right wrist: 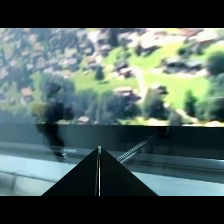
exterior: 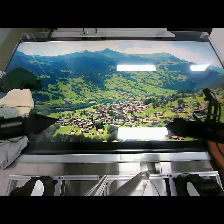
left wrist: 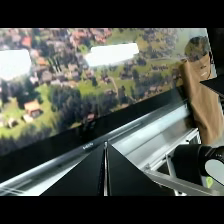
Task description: Fold the shirts.
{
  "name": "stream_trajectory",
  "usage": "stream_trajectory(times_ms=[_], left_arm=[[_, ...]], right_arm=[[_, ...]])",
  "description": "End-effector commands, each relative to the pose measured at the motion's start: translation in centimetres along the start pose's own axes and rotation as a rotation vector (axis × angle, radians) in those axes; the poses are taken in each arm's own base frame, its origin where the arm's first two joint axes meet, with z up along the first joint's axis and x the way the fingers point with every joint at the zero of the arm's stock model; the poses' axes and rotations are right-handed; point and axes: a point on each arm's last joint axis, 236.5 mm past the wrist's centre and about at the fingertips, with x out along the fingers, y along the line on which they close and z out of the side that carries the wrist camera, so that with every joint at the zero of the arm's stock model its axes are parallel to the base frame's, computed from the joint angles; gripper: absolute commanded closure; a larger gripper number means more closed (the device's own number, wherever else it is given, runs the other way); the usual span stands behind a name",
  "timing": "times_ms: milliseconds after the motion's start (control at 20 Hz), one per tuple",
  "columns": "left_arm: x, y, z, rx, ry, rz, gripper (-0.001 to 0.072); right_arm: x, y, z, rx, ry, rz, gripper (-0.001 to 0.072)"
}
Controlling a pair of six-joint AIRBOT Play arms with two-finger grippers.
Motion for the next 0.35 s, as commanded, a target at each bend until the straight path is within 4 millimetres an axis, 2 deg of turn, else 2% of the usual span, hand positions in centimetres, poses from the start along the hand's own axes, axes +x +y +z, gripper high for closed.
stream_trajectory(times_ms=[0, 300], left_arm=[[0.68, -0.21, -3.09, -0.027, 0.007, -0.004, 0.0694], [0.82, -0.21, -3.59, -0.038, -0.007, 0.000, 0.0694]], right_arm=[[0.55, 2.62, -1.62, 0.005, 0.029, 0.093, 0.0681], [0.55, 2.75, -1.65, 0.007, 0.031, 0.099, 0.0681]])
